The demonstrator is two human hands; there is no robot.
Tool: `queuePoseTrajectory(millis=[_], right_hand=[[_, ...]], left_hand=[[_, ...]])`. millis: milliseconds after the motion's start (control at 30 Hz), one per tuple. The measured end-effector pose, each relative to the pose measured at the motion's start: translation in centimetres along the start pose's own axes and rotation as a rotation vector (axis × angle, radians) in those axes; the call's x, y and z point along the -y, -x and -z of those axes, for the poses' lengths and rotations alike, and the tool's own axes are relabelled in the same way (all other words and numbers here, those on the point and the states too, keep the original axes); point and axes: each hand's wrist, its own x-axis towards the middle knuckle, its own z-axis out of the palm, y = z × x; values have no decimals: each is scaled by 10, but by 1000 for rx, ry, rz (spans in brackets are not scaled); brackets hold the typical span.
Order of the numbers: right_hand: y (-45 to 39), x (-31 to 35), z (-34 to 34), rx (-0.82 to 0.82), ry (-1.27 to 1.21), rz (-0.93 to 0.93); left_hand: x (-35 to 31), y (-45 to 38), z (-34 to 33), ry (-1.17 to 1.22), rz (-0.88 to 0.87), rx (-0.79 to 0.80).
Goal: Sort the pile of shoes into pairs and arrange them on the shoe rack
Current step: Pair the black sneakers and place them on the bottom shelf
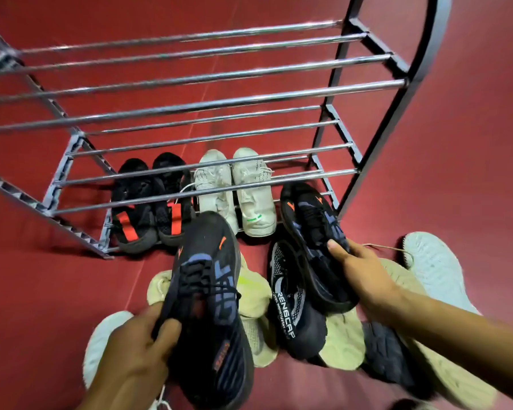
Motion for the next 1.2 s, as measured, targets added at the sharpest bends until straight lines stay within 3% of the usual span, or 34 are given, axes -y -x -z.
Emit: queuePoseTrajectory(millis=[267, 433, 567, 700, 867, 1200], right_hand=[[-66, 26, -5, -203, 142, -20], [-94, 24, -22, -338, 52, -125], [-101, 20, -18, -475, 142, -123], [-105, 18, -1, -495, 274, -68], [-107, 21, 5, -455, 411, 151], [-104, 11, 21, -457, 372, 233]], left_hand=[[-73, -64, -49, 28, -236, 43], [-87, -75, -77, -13, -245, 89], [-81, -59, -82, 27, -235, 77], [-76, -52, -87, -15, -205, 102], [-97, -74, -111, 19, -117, 40], [-153, -172, -155, -21, 181, -100]])
